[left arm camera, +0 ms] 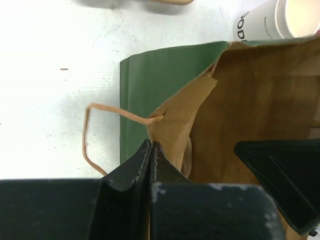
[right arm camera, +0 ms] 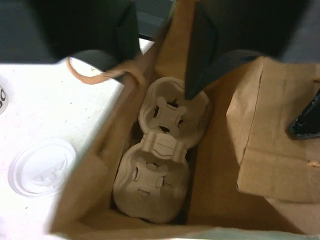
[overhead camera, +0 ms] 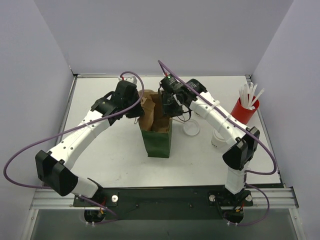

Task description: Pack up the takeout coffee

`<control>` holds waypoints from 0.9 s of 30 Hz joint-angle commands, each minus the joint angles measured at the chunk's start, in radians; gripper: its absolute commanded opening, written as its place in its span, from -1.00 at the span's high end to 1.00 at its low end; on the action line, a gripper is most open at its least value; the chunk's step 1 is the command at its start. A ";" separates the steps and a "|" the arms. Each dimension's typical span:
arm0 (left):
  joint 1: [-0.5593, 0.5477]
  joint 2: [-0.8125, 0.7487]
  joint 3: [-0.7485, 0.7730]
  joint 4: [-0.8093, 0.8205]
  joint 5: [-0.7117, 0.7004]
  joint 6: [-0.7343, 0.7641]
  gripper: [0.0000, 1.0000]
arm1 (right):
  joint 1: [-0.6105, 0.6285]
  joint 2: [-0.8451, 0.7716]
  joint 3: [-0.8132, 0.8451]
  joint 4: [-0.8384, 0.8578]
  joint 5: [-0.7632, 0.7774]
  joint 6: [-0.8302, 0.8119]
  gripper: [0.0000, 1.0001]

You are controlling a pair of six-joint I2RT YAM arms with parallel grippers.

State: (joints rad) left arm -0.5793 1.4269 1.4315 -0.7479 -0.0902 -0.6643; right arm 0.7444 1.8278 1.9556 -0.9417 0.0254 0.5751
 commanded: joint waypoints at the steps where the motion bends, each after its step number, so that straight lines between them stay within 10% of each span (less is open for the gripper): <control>1: 0.002 -0.017 0.018 0.058 0.040 0.034 0.73 | -0.008 -0.041 0.009 0.018 0.005 -0.017 0.22; 27: -0.047 0.155 0.357 -0.286 0.060 0.344 0.43 | 0.021 -0.002 0.098 -0.078 0.053 -0.080 0.33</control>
State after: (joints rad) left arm -0.6155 1.5814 1.7260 -0.9459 -0.0017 -0.3893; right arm 0.7509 1.7992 2.0281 -0.9733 0.0494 0.5129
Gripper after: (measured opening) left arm 0.254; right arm 0.340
